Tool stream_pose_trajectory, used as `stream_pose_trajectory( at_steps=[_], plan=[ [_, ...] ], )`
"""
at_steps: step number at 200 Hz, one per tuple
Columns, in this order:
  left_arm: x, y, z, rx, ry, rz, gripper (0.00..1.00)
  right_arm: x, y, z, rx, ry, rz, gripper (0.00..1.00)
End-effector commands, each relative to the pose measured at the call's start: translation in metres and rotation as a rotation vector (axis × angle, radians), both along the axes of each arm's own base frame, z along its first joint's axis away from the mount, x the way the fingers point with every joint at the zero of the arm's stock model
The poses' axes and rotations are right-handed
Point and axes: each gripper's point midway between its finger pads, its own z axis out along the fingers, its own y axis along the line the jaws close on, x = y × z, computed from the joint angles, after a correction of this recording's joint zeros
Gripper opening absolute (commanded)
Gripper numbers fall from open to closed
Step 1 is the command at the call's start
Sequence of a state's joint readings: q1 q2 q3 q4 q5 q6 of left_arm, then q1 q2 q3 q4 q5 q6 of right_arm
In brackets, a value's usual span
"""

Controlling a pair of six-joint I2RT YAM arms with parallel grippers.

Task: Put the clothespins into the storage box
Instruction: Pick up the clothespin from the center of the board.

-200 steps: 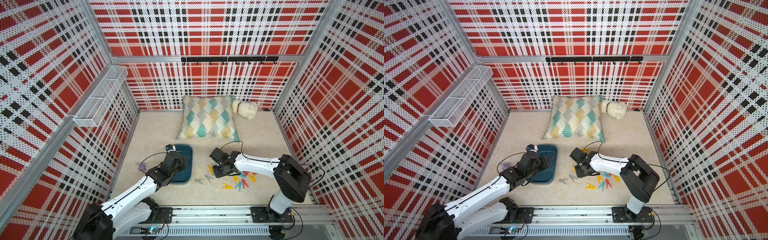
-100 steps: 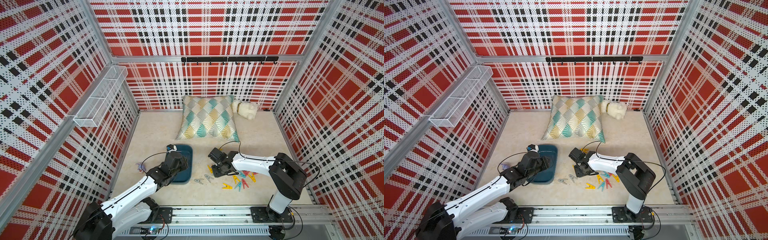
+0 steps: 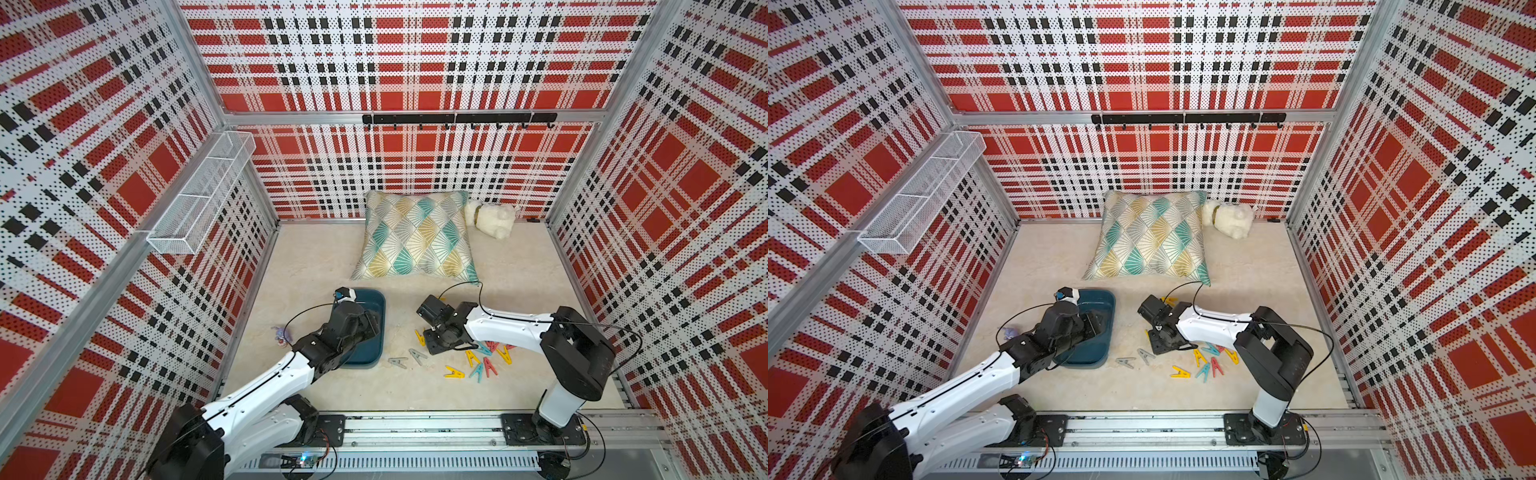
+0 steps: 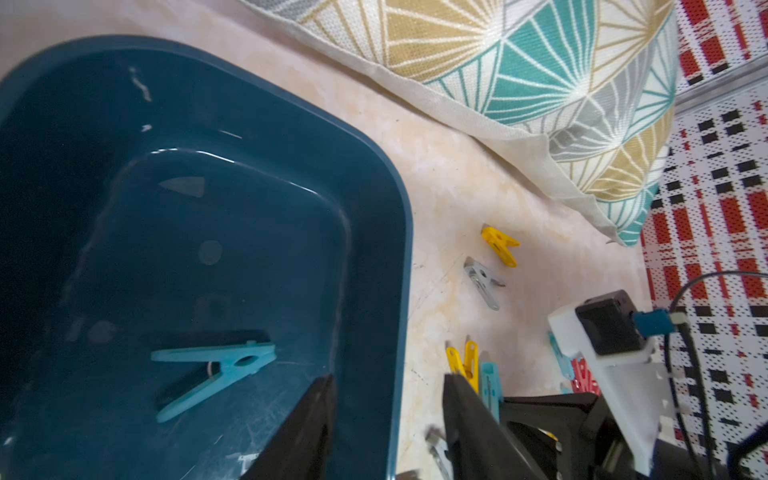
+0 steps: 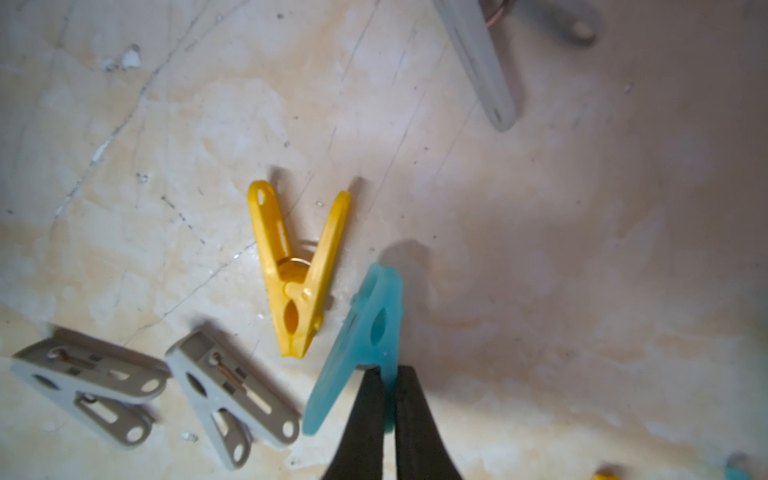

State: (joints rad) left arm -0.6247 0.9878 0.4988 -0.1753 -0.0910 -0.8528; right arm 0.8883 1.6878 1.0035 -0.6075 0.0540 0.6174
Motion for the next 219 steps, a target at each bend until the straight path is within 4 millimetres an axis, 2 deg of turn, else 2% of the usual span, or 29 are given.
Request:
stream_pose_trajectory(
  at_steps=[1, 56, 79, 121, 172, 219],
  plan=[
    [0.007, -0.027, 0.035, -0.141, -0.067, -0.067, 0.50, 0.006, 0.006, 0.034, 0.043, -0.067, 0.017, 0.10],
    [0.008, -0.063, 0.043, -0.328, -0.043, -0.161, 0.51, 0.005, 0.041, 0.087, 0.209, -0.104, 0.138, 0.09],
    [0.012, -0.072, 0.045, -0.353, -0.034, -0.179, 0.51, 0.003, 0.053, 0.100, 0.242, -0.114, 0.175, 0.09],
    [0.012, -0.081, 0.040, -0.366, -0.010, -0.193, 0.51, 0.000, 0.069, 0.112, 0.256, -0.128, 0.211, 0.09],
    [0.007, -0.085, 0.039, -0.420, 0.005, -0.209, 0.52, -0.002, 0.081, 0.112, 0.255, -0.133, 0.232, 0.09],
    [0.001, -0.087, 0.031, -0.417, 0.029, -0.222, 0.42, 0.000, 0.084, 0.116, 0.260, -0.149, 0.226, 0.09]
  ],
)
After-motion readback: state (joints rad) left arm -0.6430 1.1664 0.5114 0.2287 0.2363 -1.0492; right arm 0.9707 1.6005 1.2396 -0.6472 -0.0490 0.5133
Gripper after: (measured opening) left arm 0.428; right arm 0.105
